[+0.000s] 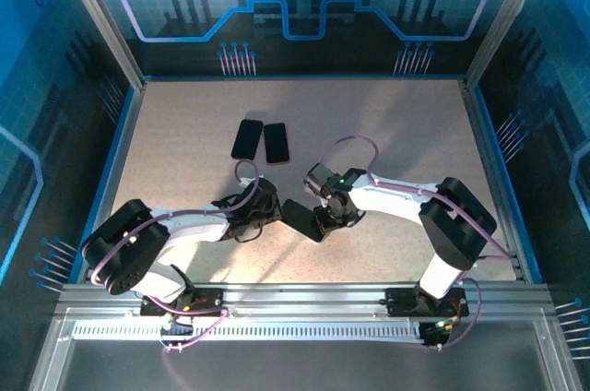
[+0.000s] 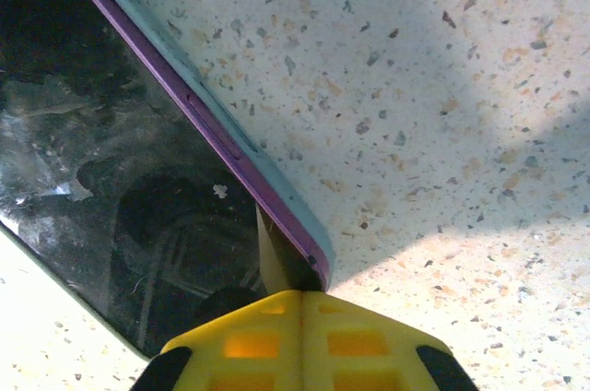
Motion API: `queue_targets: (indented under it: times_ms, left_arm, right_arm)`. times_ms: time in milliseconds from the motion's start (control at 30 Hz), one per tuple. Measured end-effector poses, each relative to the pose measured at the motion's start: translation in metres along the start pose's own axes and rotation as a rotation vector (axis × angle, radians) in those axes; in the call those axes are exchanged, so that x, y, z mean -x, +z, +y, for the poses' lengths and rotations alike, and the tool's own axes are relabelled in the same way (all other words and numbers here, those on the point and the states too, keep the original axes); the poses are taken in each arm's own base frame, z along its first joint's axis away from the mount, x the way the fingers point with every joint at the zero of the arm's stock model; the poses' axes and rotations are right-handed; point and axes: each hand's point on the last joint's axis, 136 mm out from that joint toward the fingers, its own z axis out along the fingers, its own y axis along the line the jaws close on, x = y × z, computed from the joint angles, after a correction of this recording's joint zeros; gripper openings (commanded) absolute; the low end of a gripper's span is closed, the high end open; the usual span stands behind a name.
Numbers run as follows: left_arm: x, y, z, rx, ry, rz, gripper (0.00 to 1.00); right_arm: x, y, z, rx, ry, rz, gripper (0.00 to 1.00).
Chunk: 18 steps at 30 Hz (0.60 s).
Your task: Put the phone into the phone case
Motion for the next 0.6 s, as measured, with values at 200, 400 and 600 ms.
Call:
queue_targets:
  times_ms: [200,400,600]
  left_arm:
    - [0.0001,0.0010,-0.0002,-0.001,-0.001,-0.001,0.00]
    - [0.0008,0.0025,-0.0012,-0.005,-0.007,-0.005,0.00]
    - [0.0010,0.0025,-0.0014,-0.006,-0.008,-0.006,0.00]
  right_arm:
    - [-0.0012,0.0015,-0.0001,-0.023,0.003,0.005,0.00]
    - [-0.0016,0.0023,0.0001,-0.023,0.021,0.006,0.00]
    - [-0.0015,0.0026,0.0008,-0.025,0.034,0.002,0.00]
